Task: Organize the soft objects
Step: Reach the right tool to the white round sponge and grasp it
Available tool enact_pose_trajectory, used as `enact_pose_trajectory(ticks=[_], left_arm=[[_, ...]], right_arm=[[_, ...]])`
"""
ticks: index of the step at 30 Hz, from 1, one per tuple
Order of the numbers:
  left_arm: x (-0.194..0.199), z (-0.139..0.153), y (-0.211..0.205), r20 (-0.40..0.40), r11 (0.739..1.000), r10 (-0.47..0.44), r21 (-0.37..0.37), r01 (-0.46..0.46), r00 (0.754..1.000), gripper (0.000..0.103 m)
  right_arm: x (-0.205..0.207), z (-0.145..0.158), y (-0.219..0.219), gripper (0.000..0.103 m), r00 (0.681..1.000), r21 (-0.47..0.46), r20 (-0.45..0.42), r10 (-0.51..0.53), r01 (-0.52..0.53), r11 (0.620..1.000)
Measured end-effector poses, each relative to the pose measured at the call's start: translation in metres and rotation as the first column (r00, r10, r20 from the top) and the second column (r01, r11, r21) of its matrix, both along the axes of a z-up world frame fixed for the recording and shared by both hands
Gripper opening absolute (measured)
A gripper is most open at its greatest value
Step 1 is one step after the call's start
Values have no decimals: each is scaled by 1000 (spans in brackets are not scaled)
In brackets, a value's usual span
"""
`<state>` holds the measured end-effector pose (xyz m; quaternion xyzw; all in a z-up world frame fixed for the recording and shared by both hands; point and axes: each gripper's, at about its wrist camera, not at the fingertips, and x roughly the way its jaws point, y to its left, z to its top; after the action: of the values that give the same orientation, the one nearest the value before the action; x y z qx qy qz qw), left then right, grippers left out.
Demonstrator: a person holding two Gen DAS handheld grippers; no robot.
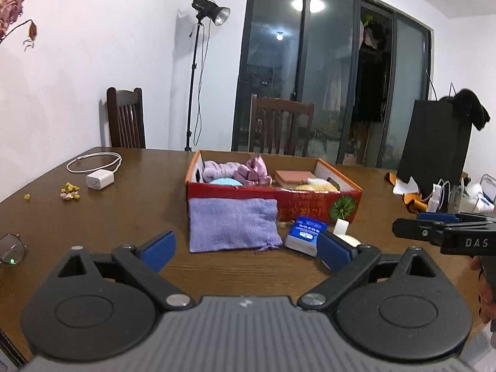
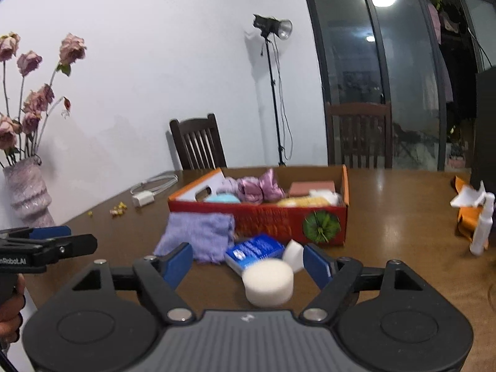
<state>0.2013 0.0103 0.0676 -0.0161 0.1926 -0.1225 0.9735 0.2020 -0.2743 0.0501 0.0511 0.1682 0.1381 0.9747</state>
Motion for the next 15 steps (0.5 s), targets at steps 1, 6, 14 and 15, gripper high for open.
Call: enact_pose_trajectory(ticks=[1, 6, 14, 15], left_arm=[[1, -2, -3, -4, 1000, -7, 3, 7, 1000, 99], [16, -9, -15, -28, 999, -41, 17, 41, 999, 99], [66, -33, -38, -169, 988, -147, -73, 136, 975, 75], [74, -37, -42, -185, 986, -157, -87, 143, 970, 72]], right_arm=[[0, -3, 0, 78, 1000, -2, -3, -2, 2, 1000], [11, -15, -4, 78, 1000, 2, -28, -4, 5, 1000], [56, -37, -10, 62, 992, 24, -125, -2, 5, 1000], [63, -39, -12, 59, 991, 33, -135, 0, 5, 999]])
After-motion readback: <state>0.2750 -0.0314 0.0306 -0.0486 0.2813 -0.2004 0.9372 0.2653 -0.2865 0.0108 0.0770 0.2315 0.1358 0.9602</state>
